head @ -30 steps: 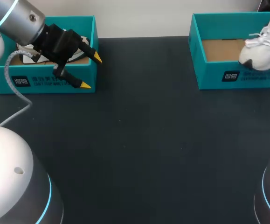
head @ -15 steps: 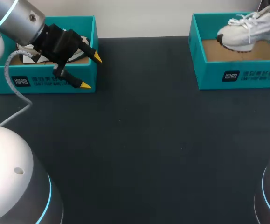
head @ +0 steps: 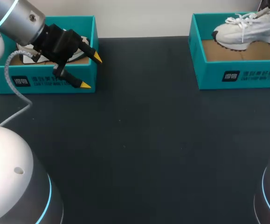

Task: Take the shoe out of the shoebox, open the shoe tongue, remove and reinsert the insole, then place the shoe into the shoebox

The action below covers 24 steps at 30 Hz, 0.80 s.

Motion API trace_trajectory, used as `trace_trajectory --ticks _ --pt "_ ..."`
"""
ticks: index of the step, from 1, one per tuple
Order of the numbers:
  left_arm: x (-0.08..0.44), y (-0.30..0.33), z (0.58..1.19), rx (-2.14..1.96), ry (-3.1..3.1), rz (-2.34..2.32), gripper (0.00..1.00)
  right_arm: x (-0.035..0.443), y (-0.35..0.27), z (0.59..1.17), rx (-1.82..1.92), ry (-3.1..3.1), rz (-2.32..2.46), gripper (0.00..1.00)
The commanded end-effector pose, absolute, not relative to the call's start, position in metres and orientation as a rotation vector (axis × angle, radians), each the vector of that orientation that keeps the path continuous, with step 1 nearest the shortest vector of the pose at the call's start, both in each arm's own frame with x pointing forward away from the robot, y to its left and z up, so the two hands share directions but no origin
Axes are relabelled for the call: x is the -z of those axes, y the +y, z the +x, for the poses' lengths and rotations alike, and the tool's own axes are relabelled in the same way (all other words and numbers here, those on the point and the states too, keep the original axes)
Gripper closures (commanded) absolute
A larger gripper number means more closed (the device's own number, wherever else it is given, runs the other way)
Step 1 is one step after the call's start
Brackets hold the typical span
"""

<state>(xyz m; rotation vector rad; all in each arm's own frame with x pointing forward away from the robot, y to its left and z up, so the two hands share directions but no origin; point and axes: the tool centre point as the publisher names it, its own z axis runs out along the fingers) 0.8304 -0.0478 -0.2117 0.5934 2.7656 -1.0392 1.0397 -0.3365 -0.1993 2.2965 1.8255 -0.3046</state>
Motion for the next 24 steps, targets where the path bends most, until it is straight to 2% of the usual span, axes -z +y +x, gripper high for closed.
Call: trace_trajectory --ticks 1,24 --pt "0.212 -0.048 0.830 1.036 2.766 0.594 0.00 0.206 -0.342 1.036 0.287 1.766 2.349 1.00" --pt "0.212 -0.048 0.830 1.036 2.766 0.594 0.00 0.246 -0.344 1.038 0.319 1.680 2.394 1.00"
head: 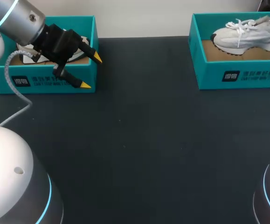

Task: Take the shoe out of the shoebox, open the shoe tongue, remove and reinsert the insole, then place the shoe into the shoebox

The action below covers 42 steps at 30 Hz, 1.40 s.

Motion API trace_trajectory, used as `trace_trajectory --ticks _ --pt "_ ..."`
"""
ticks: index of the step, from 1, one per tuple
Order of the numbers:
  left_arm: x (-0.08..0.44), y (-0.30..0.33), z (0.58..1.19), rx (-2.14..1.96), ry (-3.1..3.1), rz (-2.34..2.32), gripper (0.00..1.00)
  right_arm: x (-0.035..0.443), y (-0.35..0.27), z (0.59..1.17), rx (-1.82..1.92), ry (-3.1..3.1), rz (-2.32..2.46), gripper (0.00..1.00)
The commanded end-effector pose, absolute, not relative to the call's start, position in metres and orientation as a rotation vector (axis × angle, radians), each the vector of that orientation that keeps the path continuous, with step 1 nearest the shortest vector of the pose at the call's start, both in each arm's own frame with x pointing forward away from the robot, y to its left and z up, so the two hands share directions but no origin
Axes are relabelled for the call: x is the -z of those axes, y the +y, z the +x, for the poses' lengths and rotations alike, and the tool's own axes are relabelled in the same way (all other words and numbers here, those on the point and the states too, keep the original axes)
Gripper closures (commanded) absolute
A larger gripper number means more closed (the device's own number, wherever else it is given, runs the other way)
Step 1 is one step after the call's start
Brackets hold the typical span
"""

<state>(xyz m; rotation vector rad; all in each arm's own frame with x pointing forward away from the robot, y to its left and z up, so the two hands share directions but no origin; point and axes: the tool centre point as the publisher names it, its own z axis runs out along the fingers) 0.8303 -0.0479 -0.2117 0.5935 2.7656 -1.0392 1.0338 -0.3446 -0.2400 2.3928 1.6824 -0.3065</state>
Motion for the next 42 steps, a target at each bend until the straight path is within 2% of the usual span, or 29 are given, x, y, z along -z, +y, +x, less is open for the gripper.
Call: trace_trajectory --ticks 1,19,42 --pt "0.212 -0.048 0.830 1.036 2.766 0.594 0.00 0.249 -0.344 1.039 0.313 1.687 2.401 1.00" --pt "0.212 -0.048 0.830 1.036 2.766 0.594 0.00 0.278 -0.341 1.044 0.363 1.695 2.380 1.00" --pt "0.212 -0.048 0.830 1.036 2.766 0.594 0.00 0.306 -0.354 1.021 0.417 1.655 2.398 1.00"
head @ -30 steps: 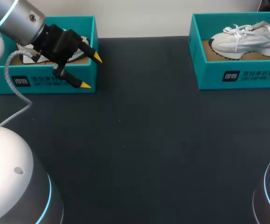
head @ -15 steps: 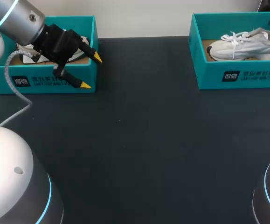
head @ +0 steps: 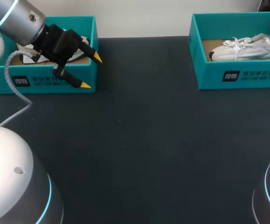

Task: Take the shoe out of the shoebox, open the shoe tongue, remove and reinsert the insole, then place the shoe into the shoebox

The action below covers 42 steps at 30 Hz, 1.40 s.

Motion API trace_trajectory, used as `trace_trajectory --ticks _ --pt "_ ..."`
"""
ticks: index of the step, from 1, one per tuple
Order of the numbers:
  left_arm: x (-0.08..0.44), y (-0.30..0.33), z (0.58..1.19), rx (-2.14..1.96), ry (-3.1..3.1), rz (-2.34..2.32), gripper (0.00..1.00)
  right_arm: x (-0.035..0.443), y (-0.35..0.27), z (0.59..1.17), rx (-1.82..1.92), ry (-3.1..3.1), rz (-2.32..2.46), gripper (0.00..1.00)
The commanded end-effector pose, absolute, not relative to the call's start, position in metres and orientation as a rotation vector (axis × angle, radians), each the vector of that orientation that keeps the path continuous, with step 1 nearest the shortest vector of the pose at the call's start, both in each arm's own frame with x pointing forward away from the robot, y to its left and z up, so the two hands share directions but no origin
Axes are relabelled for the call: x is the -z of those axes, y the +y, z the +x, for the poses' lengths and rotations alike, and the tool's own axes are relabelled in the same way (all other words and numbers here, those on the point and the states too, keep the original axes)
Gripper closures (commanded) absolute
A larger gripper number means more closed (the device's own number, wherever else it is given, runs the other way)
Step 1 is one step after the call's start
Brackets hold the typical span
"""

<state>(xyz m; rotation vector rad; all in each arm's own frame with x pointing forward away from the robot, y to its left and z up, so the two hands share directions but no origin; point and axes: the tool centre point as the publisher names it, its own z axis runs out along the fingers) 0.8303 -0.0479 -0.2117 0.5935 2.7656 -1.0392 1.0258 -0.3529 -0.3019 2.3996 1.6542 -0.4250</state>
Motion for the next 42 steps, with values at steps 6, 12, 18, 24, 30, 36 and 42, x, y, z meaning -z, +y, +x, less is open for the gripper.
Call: trace_trajectory --ticks 6,12,18,24,30,36,42 --pt "0.212 -0.048 0.830 1.036 2.766 0.594 0.00 0.315 -0.352 1.017 0.444 1.674 2.383 1.00" --pt "0.212 -0.048 0.830 1.036 2.766 0.594 0.00 0.326 -0.350 1.015 0.453 1.687 2.384 1.00" --pt "0.212 -0.048 0.830 1.036 2.766 0.594 0.00 0.336 -0.349 1.014 0.458 1.699 2.388 1.00" --pt "0.212 -0.048 0.830 1.036 2.766 0.594 0.00 0.347 -0.349 1.015 0.445 1.709 2.389 1.00" --pt "0.212 -0.048 0.830 1.036 2.766 0.594 0.00 0.357 -0.346 1.016 0.456 1.733 2.384 1.00" --pt "0.212 -0.048 0.830 1.036 2.766 0.594 0.00 0.368 -0.347 1.016 0.455 1.730 2.397 1.00" --pt "0.212 -0.048 0.830 1.036 2.766 0.594 0.00 0.375 -0.348 1.018 0.433 1.741 2.375 1.00"
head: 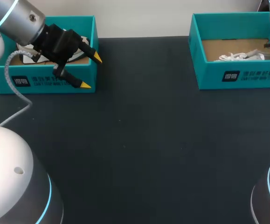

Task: Take the shoe out of the shoebox, open the shoe tongue, remove and reinsert the insole, then place the shoe into the shoebox

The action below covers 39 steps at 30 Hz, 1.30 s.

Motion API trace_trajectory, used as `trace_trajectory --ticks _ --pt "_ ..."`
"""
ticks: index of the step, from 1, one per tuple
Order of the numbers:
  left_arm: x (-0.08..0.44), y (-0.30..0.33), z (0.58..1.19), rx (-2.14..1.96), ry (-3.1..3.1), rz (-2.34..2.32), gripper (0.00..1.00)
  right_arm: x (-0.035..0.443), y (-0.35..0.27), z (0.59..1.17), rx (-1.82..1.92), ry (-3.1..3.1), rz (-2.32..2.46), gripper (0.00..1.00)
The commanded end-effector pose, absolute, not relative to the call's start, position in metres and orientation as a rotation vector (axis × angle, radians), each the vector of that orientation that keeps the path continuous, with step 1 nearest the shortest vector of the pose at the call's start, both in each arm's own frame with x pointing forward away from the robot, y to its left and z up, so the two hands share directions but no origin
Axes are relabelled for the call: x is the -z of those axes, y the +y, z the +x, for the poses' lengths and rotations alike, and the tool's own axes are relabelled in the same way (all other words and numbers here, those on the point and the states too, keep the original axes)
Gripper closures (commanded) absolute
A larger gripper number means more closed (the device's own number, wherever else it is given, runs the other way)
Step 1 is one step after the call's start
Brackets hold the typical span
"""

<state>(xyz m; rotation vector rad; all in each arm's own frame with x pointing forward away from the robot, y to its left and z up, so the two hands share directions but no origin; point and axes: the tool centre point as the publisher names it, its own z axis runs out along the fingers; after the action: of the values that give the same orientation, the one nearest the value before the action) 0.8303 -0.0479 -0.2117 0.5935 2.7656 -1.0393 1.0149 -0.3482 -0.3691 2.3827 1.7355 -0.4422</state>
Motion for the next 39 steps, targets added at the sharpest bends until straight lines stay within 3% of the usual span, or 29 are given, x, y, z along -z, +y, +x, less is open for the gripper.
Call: trace_trajectory --ticks 1,3,4,5,9,11,22,32,35,39 --pt "0.212 -0.048 0.830 1.036 2.766 0.594 0.00 0.375 -0.348 1.019 0.431 1.742 2.371 1.00" --pt "0.212 -0.048 0.830 1.036 2.766 0.594 0.00 0.377 -0.349 1.020 0.436 1.747 2.361 1.00" --pt "0.212 -0.048 0.830 1.036 2.766 0.594 0.00 0.378 -0.349 1.020 0.436 1.746 2.362 0.95" --pt "0.212 -0.048 0.830 1.036 2.766 0.594 0.00 0.378 -0.349 1.020 0.436 1.745 2.362 0.81" --pt "0.212 -0.048 0.830 1.036 2.766 0.594 0.00 0.375 -0.349 1.020 0.422 1.732 2.372 0.70" --pt "0.212 -0.048 0.830 1.036 2.766 0.594 0.00 0.373 -0.349 1.019 0.414 1.728 2.378 0.53" --pt "0.212 -0.048 0.830 1.036 2.766 0.594 0.00 0.350 -0.345 1.016 0.339 1.689 2.379 0.53" --pt "0.212 -0.048 0.830 1.036 2.766 0.594 0.00 0.328 -0.343 1.011 0.325 1.659 2.344 0.48" --pt "0.212 -0.048 0.830 1.036 2.766 0.594 0.00 0.314 -0.341 1.010 0.283 1.640 2.323 0.41" --pt "0.212 -0.048 0.830 1.036 2.766 0.594 0.00 0.289 -0.333 1.006 0.211 1.631 2.290 0.25"
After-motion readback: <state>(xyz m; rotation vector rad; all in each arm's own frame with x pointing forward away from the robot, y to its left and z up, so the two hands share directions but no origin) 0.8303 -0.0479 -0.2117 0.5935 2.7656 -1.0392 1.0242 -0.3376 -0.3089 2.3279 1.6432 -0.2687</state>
